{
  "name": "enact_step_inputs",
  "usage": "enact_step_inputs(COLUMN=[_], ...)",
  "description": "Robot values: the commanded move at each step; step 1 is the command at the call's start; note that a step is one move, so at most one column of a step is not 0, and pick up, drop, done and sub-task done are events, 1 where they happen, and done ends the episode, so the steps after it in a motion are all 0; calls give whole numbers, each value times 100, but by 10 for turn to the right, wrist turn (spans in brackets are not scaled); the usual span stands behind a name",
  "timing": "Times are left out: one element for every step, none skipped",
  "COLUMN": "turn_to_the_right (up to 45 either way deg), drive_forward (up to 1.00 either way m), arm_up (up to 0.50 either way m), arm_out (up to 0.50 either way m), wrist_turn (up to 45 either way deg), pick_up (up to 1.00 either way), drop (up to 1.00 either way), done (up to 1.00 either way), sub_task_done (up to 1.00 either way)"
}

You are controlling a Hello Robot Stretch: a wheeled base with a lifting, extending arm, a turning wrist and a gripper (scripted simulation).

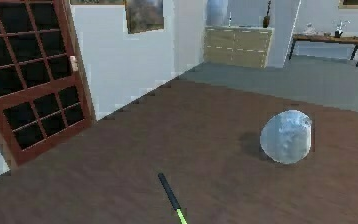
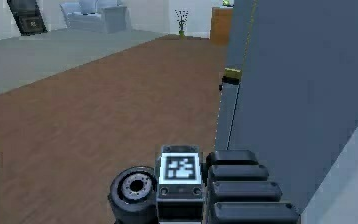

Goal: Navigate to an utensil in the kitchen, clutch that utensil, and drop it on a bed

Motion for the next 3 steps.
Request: enact_step_inputs(turn_to_the_right=[270,0,-450], drive_forward=[0,15,0], arm_up=[0,0,0], arm_out=[0,0,0], wrist_turn=[0,0,0], pick_up=[0,0,0], drop=[0,0,0], done=[0,0,0], sub_task_done=[0,0,0])
